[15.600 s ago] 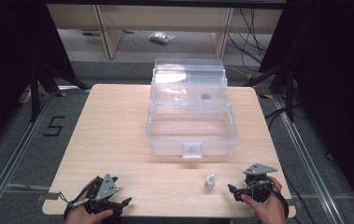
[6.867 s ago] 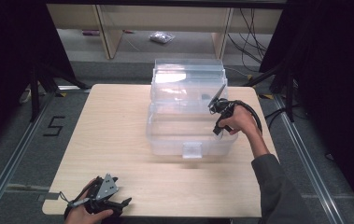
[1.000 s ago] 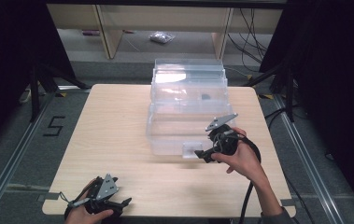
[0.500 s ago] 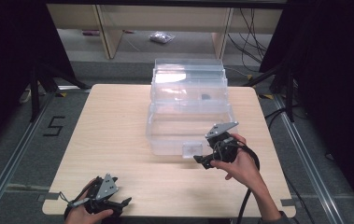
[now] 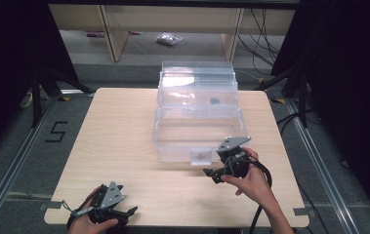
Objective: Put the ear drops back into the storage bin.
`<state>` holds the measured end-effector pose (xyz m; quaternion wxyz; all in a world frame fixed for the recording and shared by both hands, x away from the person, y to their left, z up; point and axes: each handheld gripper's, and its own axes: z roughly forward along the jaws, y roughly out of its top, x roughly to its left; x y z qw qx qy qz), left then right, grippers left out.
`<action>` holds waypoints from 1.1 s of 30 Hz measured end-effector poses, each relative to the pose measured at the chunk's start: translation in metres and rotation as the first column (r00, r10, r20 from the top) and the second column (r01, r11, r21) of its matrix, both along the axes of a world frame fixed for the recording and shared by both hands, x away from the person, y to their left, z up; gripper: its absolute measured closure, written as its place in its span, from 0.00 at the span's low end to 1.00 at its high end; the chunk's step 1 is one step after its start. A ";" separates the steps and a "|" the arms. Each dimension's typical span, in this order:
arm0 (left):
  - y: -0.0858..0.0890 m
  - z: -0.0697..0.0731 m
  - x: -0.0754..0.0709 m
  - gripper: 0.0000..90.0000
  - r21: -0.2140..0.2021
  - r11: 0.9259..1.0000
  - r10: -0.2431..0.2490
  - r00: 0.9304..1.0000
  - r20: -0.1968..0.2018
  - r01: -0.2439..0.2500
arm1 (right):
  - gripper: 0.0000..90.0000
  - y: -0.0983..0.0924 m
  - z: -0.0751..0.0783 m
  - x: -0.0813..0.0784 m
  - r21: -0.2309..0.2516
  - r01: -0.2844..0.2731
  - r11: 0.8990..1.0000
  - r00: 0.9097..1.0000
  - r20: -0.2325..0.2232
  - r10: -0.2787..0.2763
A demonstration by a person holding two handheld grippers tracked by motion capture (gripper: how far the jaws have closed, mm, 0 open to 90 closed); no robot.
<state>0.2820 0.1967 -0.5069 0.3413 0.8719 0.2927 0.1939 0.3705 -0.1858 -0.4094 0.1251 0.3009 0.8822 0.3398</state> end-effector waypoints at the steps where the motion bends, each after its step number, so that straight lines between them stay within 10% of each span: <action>1: 0.001 0.001 0.000 0.17 0.017 1.000 -0.010 1.000 -0.001 0.010 | 0.23 -0.001 -0.002 0.000 0.011 0.002 1.000 1.000 0.012 -0.002; 33: 0.001 0.001 0.000 0.17 -0.007 1.000 -0.002 1.000 0.001 0.002 | 0.22 -0.015 -0.040 -0.025 0.084 0.058 0.995 0.998 -0.005 -0.058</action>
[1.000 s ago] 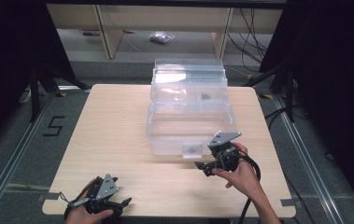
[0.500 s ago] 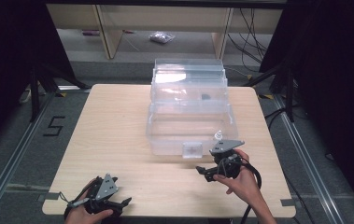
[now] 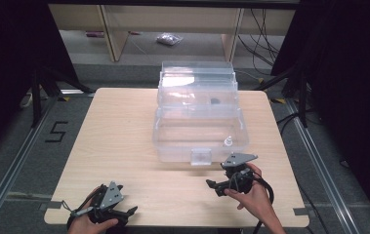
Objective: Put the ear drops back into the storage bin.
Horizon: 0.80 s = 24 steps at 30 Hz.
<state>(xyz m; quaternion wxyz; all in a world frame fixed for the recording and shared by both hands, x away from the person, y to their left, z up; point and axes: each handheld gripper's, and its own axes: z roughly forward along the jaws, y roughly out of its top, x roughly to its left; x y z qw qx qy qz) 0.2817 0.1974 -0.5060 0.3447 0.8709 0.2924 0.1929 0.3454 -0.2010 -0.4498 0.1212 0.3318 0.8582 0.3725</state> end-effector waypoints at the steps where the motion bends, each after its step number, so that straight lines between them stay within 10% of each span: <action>1: 0.000 0.000 0.000 0.17 -0.002 1.000 0.002 1.000 0.001 -0.002 | 0.21 -0.001 -0.001 -0.001 -0.001 0.005 1.000 1.000 -0.002 -0.005; 24: 0.001 0.002 -0.001 0.17 0.015 1.000 -0.005 1.000 0.004 0.005 | 0.19 -0.012 -0.020 -0.023 -0.007 0.035 0.999 0.999 -0.025 -0.035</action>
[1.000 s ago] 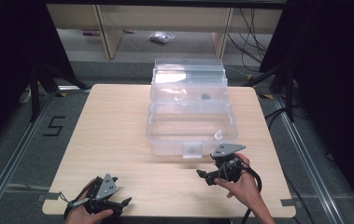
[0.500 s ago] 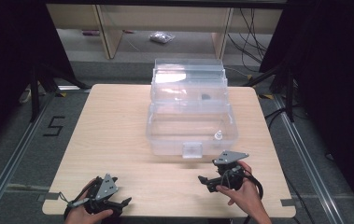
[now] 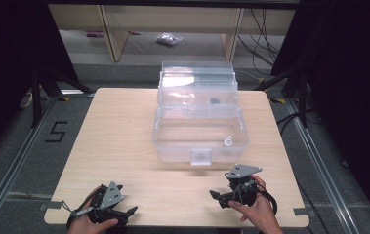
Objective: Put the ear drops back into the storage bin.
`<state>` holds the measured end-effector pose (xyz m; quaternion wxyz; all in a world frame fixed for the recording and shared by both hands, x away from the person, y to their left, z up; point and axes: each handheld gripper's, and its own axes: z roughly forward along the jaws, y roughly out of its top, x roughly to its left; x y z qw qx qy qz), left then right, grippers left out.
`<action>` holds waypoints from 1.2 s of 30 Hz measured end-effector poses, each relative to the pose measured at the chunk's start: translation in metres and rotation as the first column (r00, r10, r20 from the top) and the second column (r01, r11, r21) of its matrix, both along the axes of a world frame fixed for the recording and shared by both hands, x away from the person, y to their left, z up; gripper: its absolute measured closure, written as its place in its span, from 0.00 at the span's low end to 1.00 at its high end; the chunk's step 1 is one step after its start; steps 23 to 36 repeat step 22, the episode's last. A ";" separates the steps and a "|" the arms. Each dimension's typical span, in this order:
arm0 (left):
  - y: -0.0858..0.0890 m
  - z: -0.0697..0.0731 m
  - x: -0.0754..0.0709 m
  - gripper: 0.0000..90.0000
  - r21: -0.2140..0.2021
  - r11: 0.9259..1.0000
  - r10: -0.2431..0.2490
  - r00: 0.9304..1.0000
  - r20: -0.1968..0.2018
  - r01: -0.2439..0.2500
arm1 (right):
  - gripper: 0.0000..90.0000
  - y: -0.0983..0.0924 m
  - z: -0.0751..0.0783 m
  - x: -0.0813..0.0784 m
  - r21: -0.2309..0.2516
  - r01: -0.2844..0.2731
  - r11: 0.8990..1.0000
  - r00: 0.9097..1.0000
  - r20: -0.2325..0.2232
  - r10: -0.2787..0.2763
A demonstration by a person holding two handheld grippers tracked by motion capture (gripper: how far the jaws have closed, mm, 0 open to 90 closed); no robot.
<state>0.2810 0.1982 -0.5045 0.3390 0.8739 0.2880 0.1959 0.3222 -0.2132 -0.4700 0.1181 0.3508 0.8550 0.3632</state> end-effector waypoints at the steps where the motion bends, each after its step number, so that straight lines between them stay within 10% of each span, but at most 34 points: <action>1: -0.002 -0.002 0.000 0.17 -0.019 1.000 0.020 1.000 -0.005 -0.020 | 0.19 0.000 -0.001 0.000 0.000 0.003 1.000 1.000 0.008 -0.003; 17: 0.000 -0.001 0.001 0.17 0.005 1.000 -0.001 1.000 -0.002 0.001 | 0.19 -0.012 -0.013 -0.016 -0.011 0.048 0.999 0.997 -0.066 -0.048; 36: -0.001 -0.002 0.000 0.17 -0.013 1.000 0.006 1.000 -0.005 -0.006 | 0.19 -0.015 -0.014 -0.014 -0.010 0.051 0.999 0.998 -0.031 -0.051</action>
